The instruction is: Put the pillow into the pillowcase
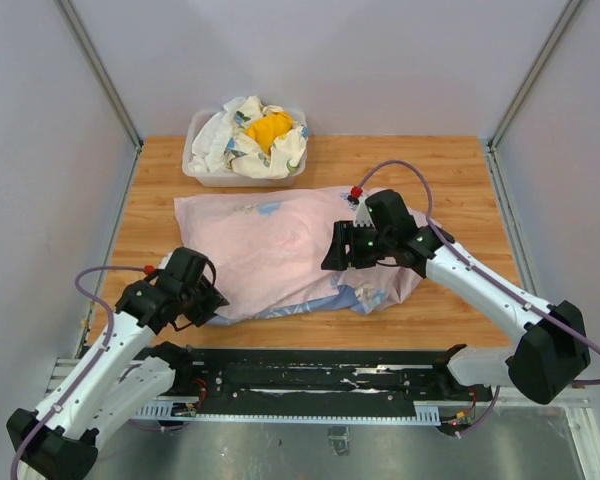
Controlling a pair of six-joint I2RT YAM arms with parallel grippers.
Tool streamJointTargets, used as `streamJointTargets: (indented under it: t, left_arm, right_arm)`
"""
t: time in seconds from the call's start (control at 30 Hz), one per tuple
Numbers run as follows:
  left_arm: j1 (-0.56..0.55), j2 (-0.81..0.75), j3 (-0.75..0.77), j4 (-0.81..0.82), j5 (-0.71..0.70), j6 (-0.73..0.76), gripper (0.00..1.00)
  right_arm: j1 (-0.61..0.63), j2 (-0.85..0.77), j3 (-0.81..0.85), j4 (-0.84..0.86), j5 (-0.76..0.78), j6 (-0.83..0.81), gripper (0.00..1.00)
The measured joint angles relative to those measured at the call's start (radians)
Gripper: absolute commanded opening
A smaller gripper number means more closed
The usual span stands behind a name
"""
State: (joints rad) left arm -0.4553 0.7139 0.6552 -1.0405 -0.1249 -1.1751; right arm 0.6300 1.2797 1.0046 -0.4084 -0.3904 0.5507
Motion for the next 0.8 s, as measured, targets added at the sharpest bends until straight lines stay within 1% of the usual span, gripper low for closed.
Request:
streamJointTargets:
  t: [0.13, 0.23, 0.27, 0.33, 0.4, 0.63, 0.8]
  left_arm:
    - [0.0, 0.016, 0.038, 0.036, -0.013, 0.005, 0.39]
    - [0.0, 0.023, 0.05, 0.054, -0.015, 0.009, 0.34]
    - [0.0, 0.027, 0.05, 0.059, -0.016, 0.011, 0.3]
    - [0.0, 0.036, 0.05, 0.064, -0.016, 0.016, 0.12]
    - [0.0, 0.045, 0.044, 0.076, -0.013, 0.029, 0.01]
    - [0.0, 0.027, 0.018, 0.085, -0.008, 0.035, 0.0]
    - [0.0, 0.034, 0.047, 0.073, -0.014, 0.057, 0.0]
  right_arm:
    - [0.0, 0.005, 0.0, 0.0, 0.0, 0.0, 0.6]
    - [0.0, 0.007, 0.0, 0.0, 0.0, 0.0, 0.6]
    - [0.0, 0.007, 0.0, 0.0, 0.0, 0.0, 0.6]
    - [0.0, 0.008, 0.0, 0.0, 0.0, 0.0, 0.6]
    - [0.0, 0.008, 0.0, 0.0, 0.0, 0.0, 0.6]
    - [0.0, 0.008, -0.001, 0.0, 0.007, 0.0, 0.6]
    - [0.0, -0.027, -0.048, -0.004, 0.008, 0.003, 0.6]
